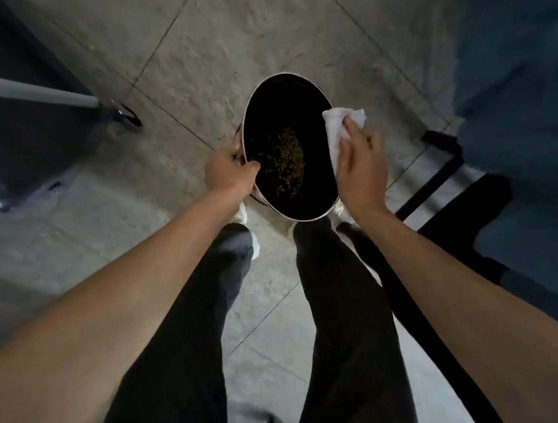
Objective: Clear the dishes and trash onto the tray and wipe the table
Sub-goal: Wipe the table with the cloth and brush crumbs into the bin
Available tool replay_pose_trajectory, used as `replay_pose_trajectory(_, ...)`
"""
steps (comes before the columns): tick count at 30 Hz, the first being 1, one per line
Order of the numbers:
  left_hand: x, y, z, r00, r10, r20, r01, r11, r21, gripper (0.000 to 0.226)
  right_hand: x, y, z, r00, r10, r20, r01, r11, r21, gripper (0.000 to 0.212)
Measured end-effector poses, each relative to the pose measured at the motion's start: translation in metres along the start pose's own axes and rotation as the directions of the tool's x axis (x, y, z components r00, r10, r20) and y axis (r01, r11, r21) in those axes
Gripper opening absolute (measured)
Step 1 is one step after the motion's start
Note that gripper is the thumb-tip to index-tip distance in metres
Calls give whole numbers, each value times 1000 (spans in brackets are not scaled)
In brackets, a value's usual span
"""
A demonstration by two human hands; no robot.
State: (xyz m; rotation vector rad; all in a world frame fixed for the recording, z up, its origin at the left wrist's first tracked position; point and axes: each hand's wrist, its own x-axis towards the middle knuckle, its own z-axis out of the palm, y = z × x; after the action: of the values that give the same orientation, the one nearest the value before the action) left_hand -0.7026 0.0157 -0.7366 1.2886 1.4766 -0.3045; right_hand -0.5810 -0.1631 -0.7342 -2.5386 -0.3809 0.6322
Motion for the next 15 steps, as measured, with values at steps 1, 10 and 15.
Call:
replay_pose_trajectory(1, 20, -10, 7, 1000, 22, 11, -22, 1000, 9, 50, 7, 10, 17, 1000, 10, 2, -10, 1000, 5, 42)
replay_pose_trajectory(10, 146, -76, 49, 988, 98, 120, -91, 994, -63, 59, 44, 83, 108, 996, -86, 29, 86, 996, -24, 40)
replay_pose_trajectory(15, 172, -86, 57, 983, 109, 145, -86, 984, -155, 65, 55, 104, 124, 993, -97, 61, 100, 994, -42, 41)
